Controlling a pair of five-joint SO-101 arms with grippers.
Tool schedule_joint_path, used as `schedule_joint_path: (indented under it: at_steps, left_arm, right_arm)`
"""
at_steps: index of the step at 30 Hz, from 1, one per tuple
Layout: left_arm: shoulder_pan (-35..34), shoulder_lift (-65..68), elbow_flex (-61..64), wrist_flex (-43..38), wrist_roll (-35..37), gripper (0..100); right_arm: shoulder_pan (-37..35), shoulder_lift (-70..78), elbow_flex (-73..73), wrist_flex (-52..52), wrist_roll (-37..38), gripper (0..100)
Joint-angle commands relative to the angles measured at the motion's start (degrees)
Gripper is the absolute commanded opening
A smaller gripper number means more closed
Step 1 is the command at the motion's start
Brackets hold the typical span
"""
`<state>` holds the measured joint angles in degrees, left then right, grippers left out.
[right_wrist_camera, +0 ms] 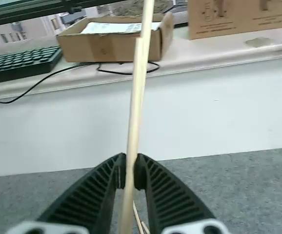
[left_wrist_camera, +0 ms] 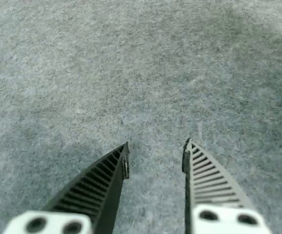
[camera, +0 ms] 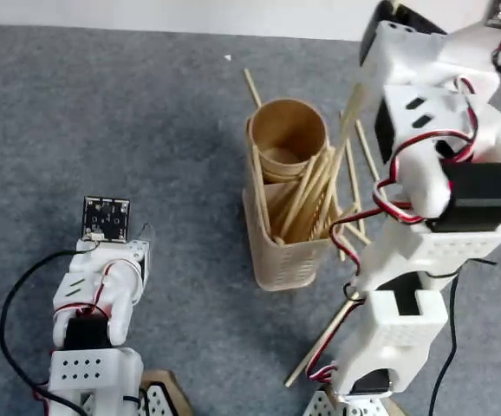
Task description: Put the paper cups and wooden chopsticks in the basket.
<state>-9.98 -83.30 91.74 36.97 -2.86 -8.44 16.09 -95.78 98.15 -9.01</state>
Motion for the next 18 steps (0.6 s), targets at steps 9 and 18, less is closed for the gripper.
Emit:
schedule_joint_path:
  at_steps: [9,18]
  left_arm:
    - [1.0,-0.6,-0.1,-1.1,-0.4,20]
    - [1.0,-0.6,-0.1,-1.1,-0.4,20]
  right_arm:
    - [0.2,-26.1,19.5,3.0,6.9,0.4]
    - [0.1,-51.5,67.2,-14.5,8.3,0.4]
